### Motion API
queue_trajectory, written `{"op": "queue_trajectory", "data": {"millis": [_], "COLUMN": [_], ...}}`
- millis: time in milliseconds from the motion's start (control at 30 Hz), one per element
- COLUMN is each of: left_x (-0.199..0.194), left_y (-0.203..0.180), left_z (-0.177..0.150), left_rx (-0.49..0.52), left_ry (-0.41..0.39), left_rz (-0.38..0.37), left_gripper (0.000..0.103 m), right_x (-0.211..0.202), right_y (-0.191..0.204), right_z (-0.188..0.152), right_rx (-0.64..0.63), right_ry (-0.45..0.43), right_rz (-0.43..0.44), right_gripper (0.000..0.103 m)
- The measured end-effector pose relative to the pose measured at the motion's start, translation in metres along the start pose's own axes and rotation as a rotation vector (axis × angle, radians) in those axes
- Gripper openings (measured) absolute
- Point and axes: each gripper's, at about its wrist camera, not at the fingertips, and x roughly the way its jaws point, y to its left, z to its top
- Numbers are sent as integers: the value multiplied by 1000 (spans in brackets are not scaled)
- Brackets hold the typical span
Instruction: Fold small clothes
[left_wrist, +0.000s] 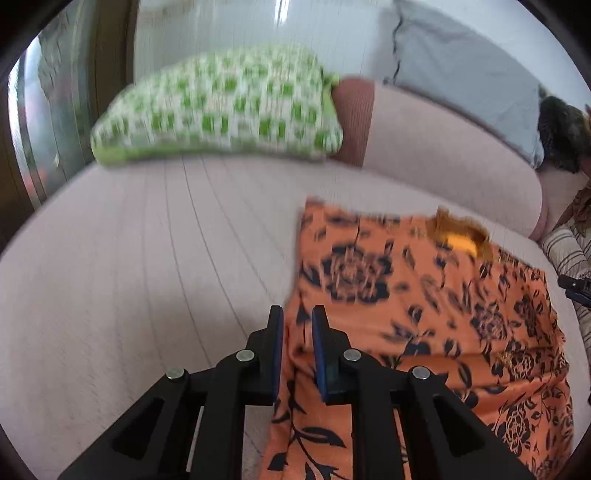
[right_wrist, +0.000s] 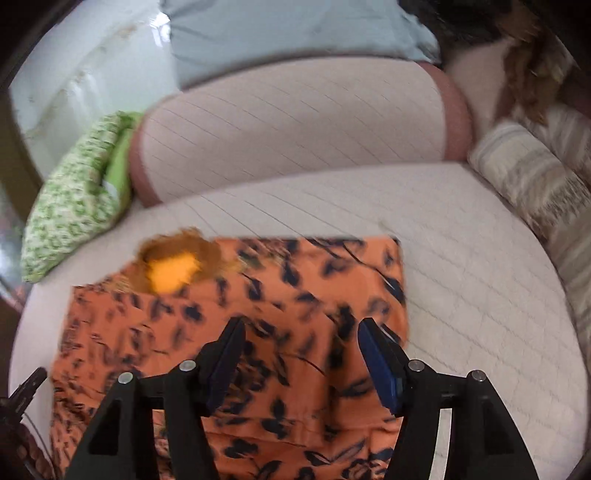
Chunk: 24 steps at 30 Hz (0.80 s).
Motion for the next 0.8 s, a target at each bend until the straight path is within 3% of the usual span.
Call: {"op": "queue_trajectory", "data": {"millis": [67,167,200,233,267,300,367,433,500,533,600,633,667,700,733,800], "left_x": [-5,24,44,56,55,51,52,56,55,55,53,52,51,51,52,49], "left_y": [-3,-8,-8,-6,-6,-9,-10,-10,-11,-11,-12,-13,-12,-10,-10,-9], "left_z": [3,0,-6,-11,-9,-7,-6,-7,-7,-7,-8,-9,-9,-9,-9,-9], "left_rx": [15,50,63,63,66,89,101,105,110,114,126,130,129,124,118,113], "left_ry": [-44,67,161,212,191,173,174,182,181,182,178,179,179,181,184,183], "left_rz": [-14,0,24,31,36,41,48,51,55,59,62,62,61,61,61,61], "left_gripper": [17,19,19,23,25,25,25,25,25,25,25,25,27,27,27,27], "right_x": [7,51,66,76,75,69,52,25,12,23,70,73,64,54,47,22], "right_y": [0,-8,-9,-9,-4,3,21,41,44,41,23,18,16,15,14,16], "right_z": [7,3,4,0,0,2,7,15,14,10,-6,-11,-13,-13,-14,-10], "right_rx": [-9,20,35,33,10,-20,-103,-202,-212,-218,-207,-185,-167,-146,-131,-101], "right_ry": [28,164,214,249,240,220,161,46,-35,-5,171,182,131,103,93,28], "right_rz": [16,-15,-18,-14,-35,-39,-77,-136,-175,-197,-222,-211,-198,-202,-197,-204], "right_gripper": [68,67,40,24,13,10,9,10,11,13,18,19,29,49,58,60]}}
